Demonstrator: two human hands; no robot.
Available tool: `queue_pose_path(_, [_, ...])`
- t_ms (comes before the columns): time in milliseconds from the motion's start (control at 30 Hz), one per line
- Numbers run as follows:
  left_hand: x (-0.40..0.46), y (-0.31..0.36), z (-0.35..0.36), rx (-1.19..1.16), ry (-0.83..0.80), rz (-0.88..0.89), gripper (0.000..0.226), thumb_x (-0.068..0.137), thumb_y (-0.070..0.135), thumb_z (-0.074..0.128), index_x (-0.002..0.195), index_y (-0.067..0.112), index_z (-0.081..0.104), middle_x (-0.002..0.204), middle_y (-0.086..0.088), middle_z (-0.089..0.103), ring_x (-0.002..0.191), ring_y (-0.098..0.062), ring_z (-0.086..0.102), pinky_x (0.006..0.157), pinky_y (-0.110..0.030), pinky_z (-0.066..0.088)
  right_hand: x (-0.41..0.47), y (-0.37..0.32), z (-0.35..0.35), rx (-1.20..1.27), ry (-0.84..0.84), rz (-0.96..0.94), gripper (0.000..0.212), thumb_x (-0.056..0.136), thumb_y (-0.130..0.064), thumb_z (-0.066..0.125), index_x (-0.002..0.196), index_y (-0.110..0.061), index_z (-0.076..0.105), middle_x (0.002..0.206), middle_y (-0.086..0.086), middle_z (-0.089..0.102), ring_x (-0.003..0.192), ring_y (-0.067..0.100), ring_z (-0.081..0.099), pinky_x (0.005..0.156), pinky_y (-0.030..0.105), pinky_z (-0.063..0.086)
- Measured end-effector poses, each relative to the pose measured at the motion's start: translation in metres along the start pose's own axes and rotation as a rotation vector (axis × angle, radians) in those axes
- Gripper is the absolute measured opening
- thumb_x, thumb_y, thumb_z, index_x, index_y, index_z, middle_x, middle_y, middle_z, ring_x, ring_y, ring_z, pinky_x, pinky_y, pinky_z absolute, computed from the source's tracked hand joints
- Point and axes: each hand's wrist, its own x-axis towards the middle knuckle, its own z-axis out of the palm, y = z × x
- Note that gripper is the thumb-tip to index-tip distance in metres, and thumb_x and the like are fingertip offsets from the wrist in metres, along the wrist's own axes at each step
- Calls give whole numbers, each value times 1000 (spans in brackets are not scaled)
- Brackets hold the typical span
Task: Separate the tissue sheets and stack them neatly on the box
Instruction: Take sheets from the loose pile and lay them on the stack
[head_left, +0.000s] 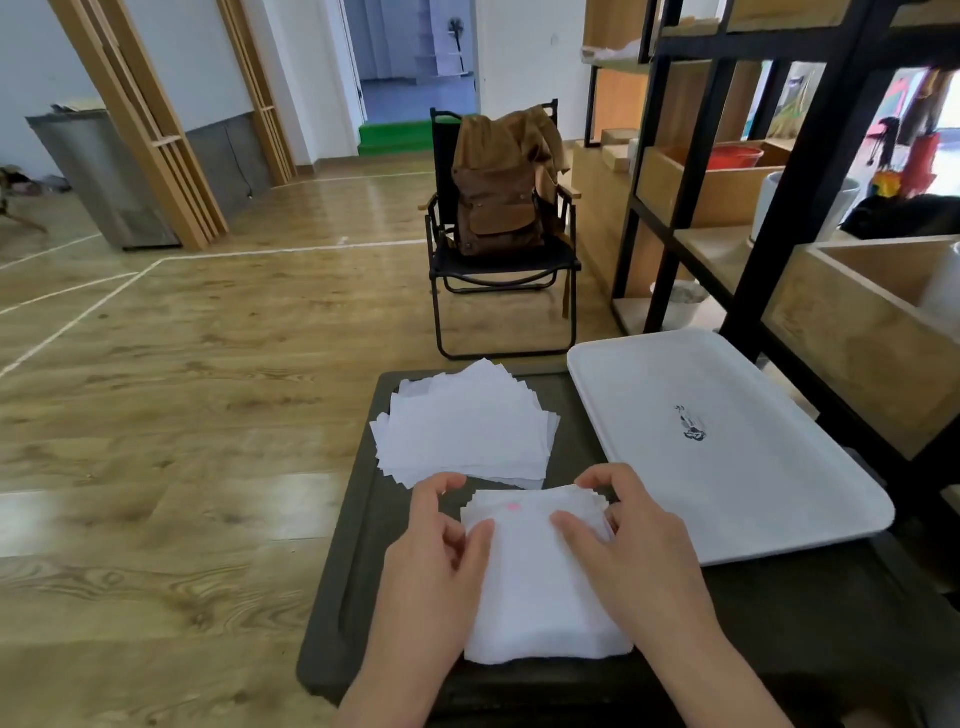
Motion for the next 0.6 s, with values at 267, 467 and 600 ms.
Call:
queue_pose_path(267, [8, -7, 12, 25, -41, -5, 27, 95, 28, 61, 114, 38, 46, 69, 22, 54, 62, 1, 53, 58, -10, 42, 8, 3, 10, -115, 4, 17, 26, 91, -48, 56, 93, -40, 30, 75, -17, 50, 68, 2, 51, 55, 10, 31])
queue_pose_path(467, [10, -15, 19, 9, -48, -27, 22, 97, 29, 56, 114, 37, 44, 63, 11, 52, 63, 1, 53, 58, -11, 41, 13, 11, 18, -106, -24, 16, 34, 92, -44, 56, 88, -39, 23, 74, -16, 49, 65, 2, 50, 53, 12, 30])
queue_pose_path(600, [13, -15, 22, 48, -68, -38, 19, 99, 32, 52, 113, 39, 41, 67, 11, 49, 65, 4, 53, 54, -12, 37, 20, 16, 20, -110, -84, 18, 30, 93, -44, 53, 91, -37, 24, 76, -14, 50, 67, 2, 50, 54, 14, 30])
